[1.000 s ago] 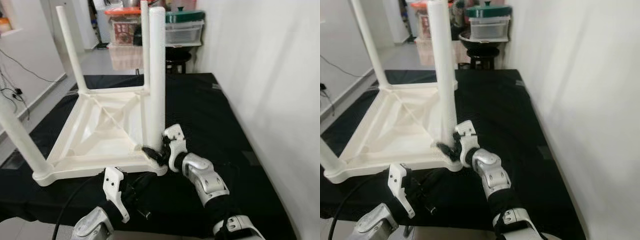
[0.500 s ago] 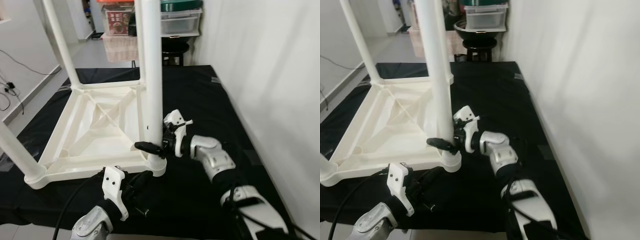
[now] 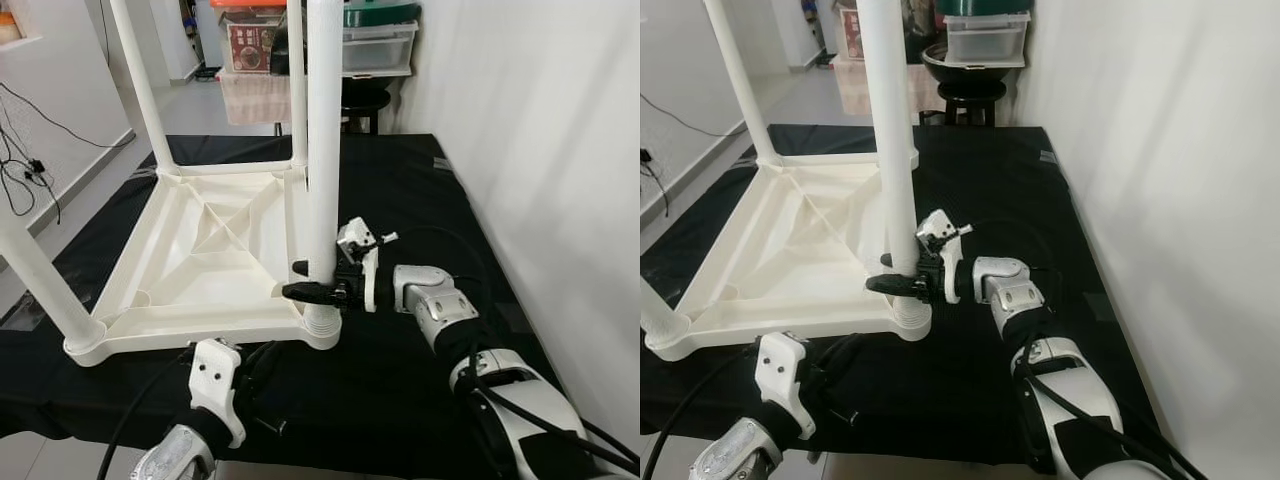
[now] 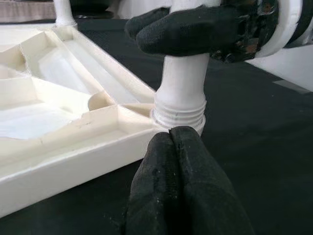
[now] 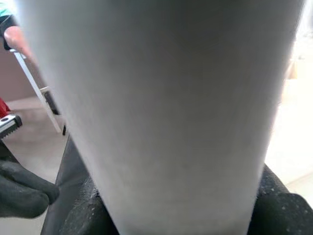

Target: Building children table

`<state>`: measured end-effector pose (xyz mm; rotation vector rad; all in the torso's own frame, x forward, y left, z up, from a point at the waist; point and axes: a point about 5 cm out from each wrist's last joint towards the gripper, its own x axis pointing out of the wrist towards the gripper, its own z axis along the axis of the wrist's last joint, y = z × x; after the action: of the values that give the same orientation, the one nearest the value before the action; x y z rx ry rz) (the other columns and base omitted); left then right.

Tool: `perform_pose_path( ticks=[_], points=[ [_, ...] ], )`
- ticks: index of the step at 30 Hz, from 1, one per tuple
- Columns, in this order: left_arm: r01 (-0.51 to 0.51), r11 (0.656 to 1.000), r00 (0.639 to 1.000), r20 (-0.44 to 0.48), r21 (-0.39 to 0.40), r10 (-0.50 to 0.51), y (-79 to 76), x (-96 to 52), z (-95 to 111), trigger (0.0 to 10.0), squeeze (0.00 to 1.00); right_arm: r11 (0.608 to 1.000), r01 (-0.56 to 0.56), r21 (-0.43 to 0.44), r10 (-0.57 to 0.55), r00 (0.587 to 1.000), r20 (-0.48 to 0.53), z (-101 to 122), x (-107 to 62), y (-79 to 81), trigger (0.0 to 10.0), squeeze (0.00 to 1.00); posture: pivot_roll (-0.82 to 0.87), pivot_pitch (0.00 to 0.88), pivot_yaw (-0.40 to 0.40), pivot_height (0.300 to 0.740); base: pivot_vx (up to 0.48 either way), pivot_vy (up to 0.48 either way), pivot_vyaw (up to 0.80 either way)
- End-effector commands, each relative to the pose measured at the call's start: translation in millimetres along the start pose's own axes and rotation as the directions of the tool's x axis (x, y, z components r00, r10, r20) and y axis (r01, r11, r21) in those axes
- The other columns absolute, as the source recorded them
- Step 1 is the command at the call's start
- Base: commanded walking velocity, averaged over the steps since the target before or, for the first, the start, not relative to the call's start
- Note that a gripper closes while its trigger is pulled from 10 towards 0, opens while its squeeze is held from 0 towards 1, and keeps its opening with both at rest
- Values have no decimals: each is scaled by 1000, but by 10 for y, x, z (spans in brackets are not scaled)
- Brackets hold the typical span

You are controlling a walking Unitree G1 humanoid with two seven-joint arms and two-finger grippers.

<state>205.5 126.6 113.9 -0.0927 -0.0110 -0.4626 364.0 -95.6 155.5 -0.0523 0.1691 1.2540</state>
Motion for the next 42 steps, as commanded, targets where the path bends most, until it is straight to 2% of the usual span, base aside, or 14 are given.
perform_pose_path(
  ticks=[1,5,7,12,17,18,21,22,28,29,39,40,41,42],
  points=[
    [-3,1000,1000,4,6,3,-13,-3,2,10000,0,999,36,39,-36,999,-16,-122,-88,-20,0,0,28,0,3,740,0,0,0],
    [3,1000,1000,-3,5,-3,-11,-1,-19,10000,0,973,229,25,-227,971,-71,-229,-132,-63,0,0,9,0,4,740,0,0,0],
    [3,1000,1000,-8,4,-3,-3,-17,-27,10000,0,869,495,6,-491,863,-121,-400,-59,68,0,0,-5,0,5,740,0,0,0],
    [6,1000,1000,-11,4,-6,11,-20,-17,10000,0,822,567,49,-560,821,-112,-513,95,533,0,0,-5,0,17,740,0,0,0],
    [-5,1000,1000,-6,-21,5,3,-26,-18,10000,0,851,525,13,-521,847,-105,-378,158,317,0,0,-19,0,6,740,0,0,0],
    [-13,999,1000,-2,-33,13,-3,-49,-5,10000,0,842,540,11,-535,836,-123,-375,156,276,10000,0,-19,0,6,740,0,0,0],
    [-21,999,1000,0,-49,21,-15,-89,12,10000,0,845,534,9,-530,841,-112,-338,154,241,10000,0,-23,0,15,740,0,0,0],
    [-30,998,1000,-3,-59,30,-56,-168,29,10000,0,872,489,21,-486,870,-83,-248,155,210,10000,1000,-20,0,22,740,0,0,0],
    [-35,996,999,-19,-86,34,-203,-336,24,10000,0,945,328,-19,-327,945,30,73,87,161,10000,1000,-16,0,28,740,0,0,0],
    [-45,995,999,-17,-83,44,-204,-329,9,10000,0,956,292,-30,-291,956,45,136,57,139,10000,0,-16,0,28,740,0,0,0],
    [-70,994,998,2,-85,70,-187,-283,-22,10000,0,998,44,-55,-41,997,61,268,34,26,10000,0,2,0,12,740,0,0,0],
    [-77,993,997,4,-91,77,-179,-287,-25,10000,0,999,0,-43,3,999,55,247,36,35,1647,0,0,0,15,740,0,0,0],
    [-77,993,997,4,-91,77,-179,-287,-25,10000,0,999,0,-43,3,999,55,247,36,35,1647,0,0,0,15,740,0,0,0],
    [-81,992,997,7,-96,82,-174,-288,-26,10000,0,999,-31,-38,33,999,42,219,34,42,0,0,0,0,15,740,0,0,0]
  ],
)
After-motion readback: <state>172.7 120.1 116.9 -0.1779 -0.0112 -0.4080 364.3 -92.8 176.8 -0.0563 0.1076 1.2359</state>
